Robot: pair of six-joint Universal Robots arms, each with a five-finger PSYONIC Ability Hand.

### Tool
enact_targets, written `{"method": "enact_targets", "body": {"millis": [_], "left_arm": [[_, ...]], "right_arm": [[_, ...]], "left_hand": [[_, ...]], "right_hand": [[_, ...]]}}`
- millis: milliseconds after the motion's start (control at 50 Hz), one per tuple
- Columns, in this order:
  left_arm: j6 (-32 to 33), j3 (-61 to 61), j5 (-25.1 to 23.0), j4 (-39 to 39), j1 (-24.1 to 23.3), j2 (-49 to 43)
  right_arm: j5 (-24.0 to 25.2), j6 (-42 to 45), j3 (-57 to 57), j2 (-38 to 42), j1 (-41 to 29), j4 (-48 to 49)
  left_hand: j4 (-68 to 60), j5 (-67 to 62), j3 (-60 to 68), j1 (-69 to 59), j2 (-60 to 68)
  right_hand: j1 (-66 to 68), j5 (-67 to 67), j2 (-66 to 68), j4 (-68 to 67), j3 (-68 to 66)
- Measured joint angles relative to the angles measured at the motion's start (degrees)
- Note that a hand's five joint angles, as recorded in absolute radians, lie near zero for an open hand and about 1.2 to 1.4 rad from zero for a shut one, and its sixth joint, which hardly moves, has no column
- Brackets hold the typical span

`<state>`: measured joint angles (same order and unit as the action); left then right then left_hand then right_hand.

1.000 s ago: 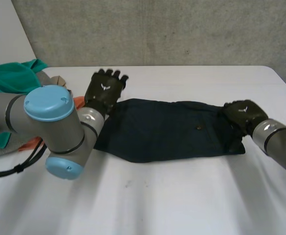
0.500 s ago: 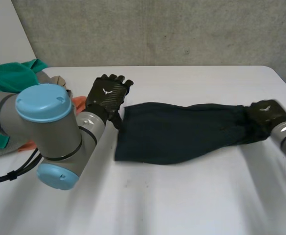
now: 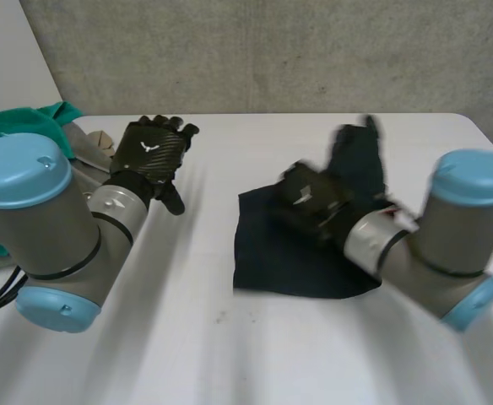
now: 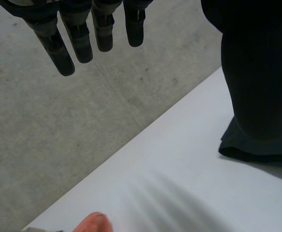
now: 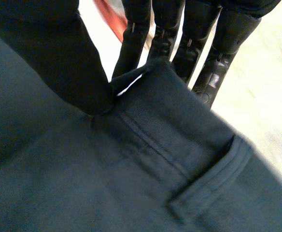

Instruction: Fold the laundry.

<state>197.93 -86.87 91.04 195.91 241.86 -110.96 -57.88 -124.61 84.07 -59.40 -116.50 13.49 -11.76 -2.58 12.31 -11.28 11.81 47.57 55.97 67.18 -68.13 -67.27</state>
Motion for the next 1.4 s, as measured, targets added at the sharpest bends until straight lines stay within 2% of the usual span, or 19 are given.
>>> {"method": "enact_targets", "body": {"millis": [100, 140, 180, 220, 240, 260, 300, 340, 380, 400, 440, 460, 560, 640, 760, 880, 1060, 1200, 1400], "left_arm": [[-0.11, -0.34, 0.08, 0.16, 1.25, 0.86], [-0.26, -0.18, 0.09, 0.28, 1.60, 0.98], [-0.60, 0.54, 0.09, 0.51, 2.05, 1.01], [-0.86, 1.49, 0.09, 0.70, 2.28, 0.88], [-0.97, 2.14, 0.09, 0.78, 2.35, 0.74], [-1.10, 3.13, 0.09, 0.87, 2.41, 0.51], [-1.37, 5.67, 0.04, 1.00, 2.34, -0.45], [-1.58, 8.14, 0.00, 1.00, 2.03, -1.70], [-1.67, 9.43, -0.03, 0.97, 1.75, -2.47], [-1.85, 12.80, -0.13, 0.84, 0.57, -4.68], [-1.94, 15.34, -0.23, 0.69, -0.62, -6.49], [-1.99, 17.40, -0.40, 0.54, -1.73, -8.08], [-2.08, 25.18, -1.83, -0.84, -5.66, -14.48], [-2.10, 32.52, -3.20, -4.02, -7.94, -20.89], [-2.01, 42.28, -3.49, -12.10, -8.85, -30.02], [-1.36, 45.06, -1.59, -19.87, -8.50, -34.49], [1.65, 42.12, 2.51, -26.73, -8.71, -34.71], [3.72, 39.53, 4.36, -31.18, -9.77, -33.33], [3.68, 37.71, 4.70, -32.28, -10.60, -29.22]], "right_arm": [[2.81, 1.64, -1.68, 4.63, -5.18, 1.46], [3.06, 1.48, -2.43, 5.38, -6.15, 1.71], [3.04, -0.75, -3.27, 5.59, -6.74, 1.82], [2.92, -3.66, -3.70, 5.10, -6.75, 1.85], [2.77, -6.11, -3.77, 4.50, -6.63, 1.84], [2.50, -10.15, -3.81, 3.21, -6.36, 1.86], [2.07, -14.39, -3.75, 1.75, -5.98, 1.87], [-0.25, -28.29, -3.30, -3.18, -4.23, 1.86], [-1.31, -32.28, -3.19, -4.56, -3.45, 1.78], [-4.45, -41.02, -3.04, -7.49, -1.09, 1.22], [-5.27, -42.70, -3.03, -8.04, -0.52, 1.03], [-9.34, -49.02, -3.24, -9.98, 2.45, -0.51], [-14.87, -52.80, -5.08, -10.46, 6.21, -4.89], [-18.05, -51.85, -9.97, -6.81, 7.82, -11.34], [-18.36, -50.09, -17.39, 0.83, 7.68, -18.20], [-18.35, -49.60, -22.58, 7.23, 6.07, -22.13], [-20.02, -44.84, -25.25, 14.19, 3.50, -23.52], [-23.48, -35.56, -25.46, 18.41, 3.05, -23.12], [-24.13, -32.81, -23.74, 14.80, 3.07, -22.35]], "left_hand": [[0.00, 0.00, 0.00, 0.00, 0.00], [0.00, 0.00, 0.00, 0.00, 0.00], [0.00, 0.00, 0.00, 0.00, 0.00], [0.00, 0.00, 0.00, 0.00, 0.00], [0.00, 0.00, 0.00, 0.00, 0.00], [0.00, 0.00, 0.00, 0.00, 0.00], [0.00, 0.00, 0.00, 0.00, 0.00], [0.00, 0.00, 0.00, 0.00, 0.00], [0.00, 0.00, 0.00, 0.00, 0.00], [0.00, -0.01, 0.00, 0.00, 0.00], [0.00, 0.00, 0.00, 0.00, 0.00], [0.00, 0.00, 0.00, 0.00, 0.00], [0.00, 0.00, 0.00, 0.00, 0.00], [0.00, 0.00, -0.01, 0.00, 0.00], [0.00, 0.00, 0.00, 0.00, 0.00], [0.00, 0.00, 0.00, 0.00, 0.00], [0.00, 0.00, 0.00, 0.00, 0.00], [0.00, 0.00, 0.00, 0.00, 0.00], [0.00, 0.00, 0.00, 0.00, 0.00]], "right_hand": [[0.00, 0.53, 0.00, -0.09, 0.00], [0.95, -4.97, -7.06, 6.63, 6.96], [-14.68, -24.82, -29.00, 27.72, 27.79], [-29.44, -41.29, -44.57, 43.99, 44.36], [-29.44, -41.29, -44.57, 43.99, 44.36], [-35.28, -50.96, -54.02, 54.00, 54.05], [-35.53, -51.84, -54.56, 54.48, 55.08], [-35.53, -51.93, -54.56, 54.48, 55.15], [-35.54, -51.93, -54.56, 54.48, 55.15], [-35.54, -51.92, -54.56, 54.48, 55.15], [-35.54, -51.93, -54.56, 54.48, 55.13], [-35.54, -51.93, -54.56, 54.48, 55.15], [-35.54, -51.93, -54.56, 54.48, 55.15], [-35.54, -51.93, -54.56, 54.48, 55.15], [-35.54, -51.93, -54.56, 54.48, 55.15], [-35.54, -51.93, -54.56, 54.48, 55.14], [-35.54, -51.93, -54.56, 54.48, 55.15], [-37.76, -51.93, -55.06, 54.48, 55.15], [-39.06, -52.15, -55.91, 54.48, 55.12]]}}
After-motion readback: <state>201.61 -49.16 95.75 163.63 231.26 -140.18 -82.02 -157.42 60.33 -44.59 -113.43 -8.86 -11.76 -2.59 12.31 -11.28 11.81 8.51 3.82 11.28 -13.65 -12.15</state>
